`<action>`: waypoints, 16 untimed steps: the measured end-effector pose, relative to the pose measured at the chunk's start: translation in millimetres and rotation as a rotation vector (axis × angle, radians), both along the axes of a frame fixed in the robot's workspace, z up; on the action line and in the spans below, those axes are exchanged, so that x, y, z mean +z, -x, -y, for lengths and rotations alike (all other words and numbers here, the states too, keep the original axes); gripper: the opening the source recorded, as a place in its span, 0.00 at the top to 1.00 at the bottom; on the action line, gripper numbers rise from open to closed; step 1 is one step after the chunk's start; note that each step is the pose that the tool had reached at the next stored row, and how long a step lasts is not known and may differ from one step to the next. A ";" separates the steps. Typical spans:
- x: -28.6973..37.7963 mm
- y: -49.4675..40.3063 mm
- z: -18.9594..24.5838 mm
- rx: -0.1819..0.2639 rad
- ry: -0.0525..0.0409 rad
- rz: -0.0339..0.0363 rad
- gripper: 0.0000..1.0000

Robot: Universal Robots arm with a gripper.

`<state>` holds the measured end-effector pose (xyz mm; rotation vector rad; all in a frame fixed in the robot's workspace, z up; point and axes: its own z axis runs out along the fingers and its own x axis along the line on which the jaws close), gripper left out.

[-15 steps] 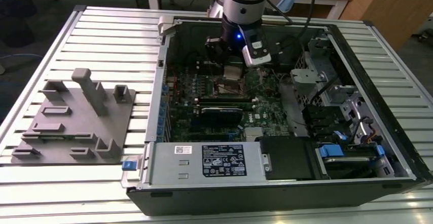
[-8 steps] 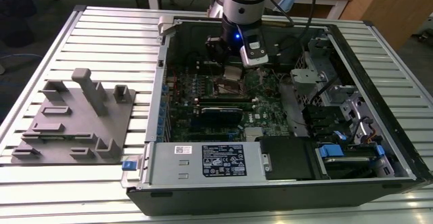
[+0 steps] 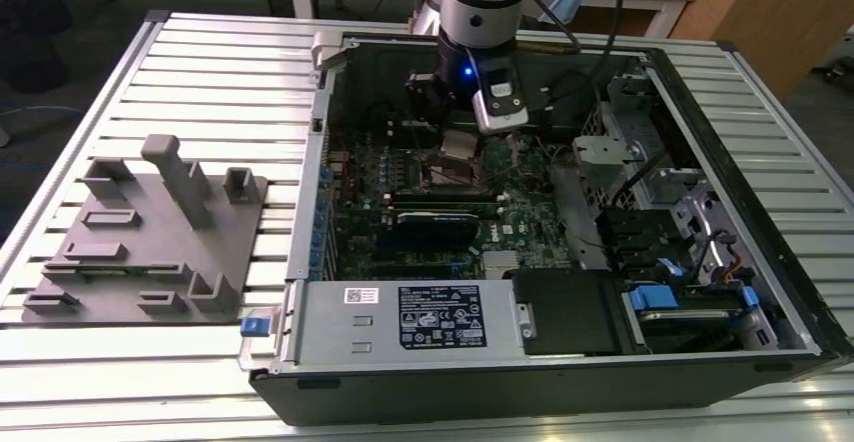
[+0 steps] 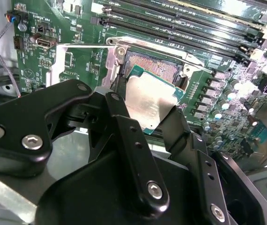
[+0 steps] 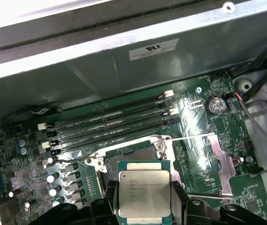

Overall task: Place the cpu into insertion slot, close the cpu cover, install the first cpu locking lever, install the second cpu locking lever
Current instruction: 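Place the cpu into insertion slot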

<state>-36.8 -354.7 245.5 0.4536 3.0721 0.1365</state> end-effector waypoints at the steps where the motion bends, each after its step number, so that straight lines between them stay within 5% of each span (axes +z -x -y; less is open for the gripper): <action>1: -0.1 0.0 0.0 -0.015 0.0000 0.0000 0.46; 3: -0.2 0.0 0.0 -0.047 0.0000 -0.0001 0.46; 11: -0.3 0.0 0.0 -0.059 0.0000 0.0000 0.46; 16: -0.6 0.0 0.0 -0.128 0.0000 -0.0001 0.46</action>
